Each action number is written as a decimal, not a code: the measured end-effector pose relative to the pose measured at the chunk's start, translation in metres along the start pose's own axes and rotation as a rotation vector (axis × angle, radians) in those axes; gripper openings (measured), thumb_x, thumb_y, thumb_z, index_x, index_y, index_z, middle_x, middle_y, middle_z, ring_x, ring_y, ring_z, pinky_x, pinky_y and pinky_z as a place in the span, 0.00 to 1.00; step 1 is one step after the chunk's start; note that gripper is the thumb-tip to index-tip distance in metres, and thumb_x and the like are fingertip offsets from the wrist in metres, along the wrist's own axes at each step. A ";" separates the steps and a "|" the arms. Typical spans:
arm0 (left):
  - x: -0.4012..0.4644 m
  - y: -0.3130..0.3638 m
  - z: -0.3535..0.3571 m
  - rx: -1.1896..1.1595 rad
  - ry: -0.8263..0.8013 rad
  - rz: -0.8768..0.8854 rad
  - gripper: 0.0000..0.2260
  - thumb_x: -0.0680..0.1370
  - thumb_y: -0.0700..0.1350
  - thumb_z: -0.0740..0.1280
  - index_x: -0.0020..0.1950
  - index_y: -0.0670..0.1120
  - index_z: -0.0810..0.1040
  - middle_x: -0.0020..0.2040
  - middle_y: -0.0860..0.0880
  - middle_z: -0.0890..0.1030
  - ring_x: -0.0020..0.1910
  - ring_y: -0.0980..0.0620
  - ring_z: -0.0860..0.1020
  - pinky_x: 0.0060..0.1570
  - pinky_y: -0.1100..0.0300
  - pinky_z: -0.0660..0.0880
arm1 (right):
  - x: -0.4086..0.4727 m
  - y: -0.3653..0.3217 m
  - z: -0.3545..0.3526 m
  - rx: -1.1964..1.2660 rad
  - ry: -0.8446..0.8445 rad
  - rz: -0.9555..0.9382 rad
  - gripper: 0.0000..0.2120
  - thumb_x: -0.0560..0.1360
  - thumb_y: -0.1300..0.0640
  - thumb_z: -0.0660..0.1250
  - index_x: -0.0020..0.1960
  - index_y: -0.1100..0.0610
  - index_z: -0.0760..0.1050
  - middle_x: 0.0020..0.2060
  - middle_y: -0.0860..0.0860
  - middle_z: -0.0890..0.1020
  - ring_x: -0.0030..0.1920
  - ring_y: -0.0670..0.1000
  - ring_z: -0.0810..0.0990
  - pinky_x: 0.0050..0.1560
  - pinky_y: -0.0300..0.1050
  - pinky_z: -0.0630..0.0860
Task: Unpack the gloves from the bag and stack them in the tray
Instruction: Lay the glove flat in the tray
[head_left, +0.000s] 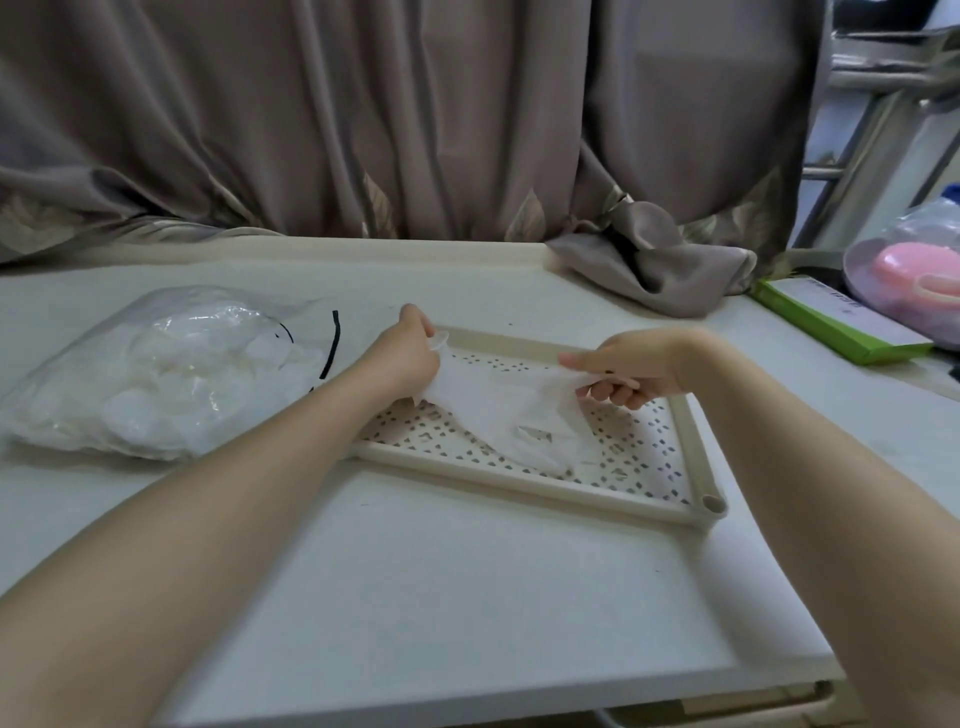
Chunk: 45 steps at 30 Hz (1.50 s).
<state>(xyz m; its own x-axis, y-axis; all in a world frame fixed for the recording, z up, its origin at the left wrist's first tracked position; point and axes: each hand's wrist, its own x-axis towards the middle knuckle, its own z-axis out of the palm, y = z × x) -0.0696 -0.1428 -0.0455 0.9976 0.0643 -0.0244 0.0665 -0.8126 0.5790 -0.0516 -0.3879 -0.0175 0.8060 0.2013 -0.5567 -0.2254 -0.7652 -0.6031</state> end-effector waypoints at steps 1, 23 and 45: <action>0.003 -0.001 0.001 -0.011 -0.006 -0.011 0.10 0.78 0.38 0.55 0.57 0.47 0.61 0.41 0.46 0.72 0.35 0.49 0.70 0.32 0.58 0.64 | 0.002 0.003 -0.001 0.092 0.014 -0.006 0.19 0.78 0.44 0.60 0.52 0.59 0.77 0.30 0.50 0.70 0.30 0.49 0.66 0.34 0.41 0.66; -0.016 0.005 0.027 0.494 -0.280 0.279 0.30 0.78 0.64 0.52 0.76 0.53 0.53 0.78 0.51 0.50 0.76 0.47 0.48 0.73 0.42 0.45 | -0.024 0.011 0.006 0.332 0.097 -0.043 0.26 0.73 0.74 0.63 0.66 0.57 0.63 0.45 0.62 0.80 0.40 0.56 0.82 0.45 0.49 0.81; -0.027 0.012 0.037 0.498 -0.338 0.182 0.49 0.66 0.76 0.56 0.77 0.54 0.40 0.77 0.49 0.39 0.76 0.46 0.38 0.73 0.47 0.38 | -0.033 0.012 0.037 -0.786 0.471 -0.189 0.37 0.71 0.71 0.58 0.74 0.49 0.50 0.59 0.56 0.70 0.53 0.58 0.73 0.49 0.50 0.74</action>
<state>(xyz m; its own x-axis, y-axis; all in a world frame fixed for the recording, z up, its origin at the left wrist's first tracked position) -0.0951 -0.1755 -0.0681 0.9387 -0.2212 -0.2643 -0.1862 -0.9708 0.1511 -0.1010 -0.3815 -0.0273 0.9690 0.2276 -0.0963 0.2282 -0.9736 -0.0045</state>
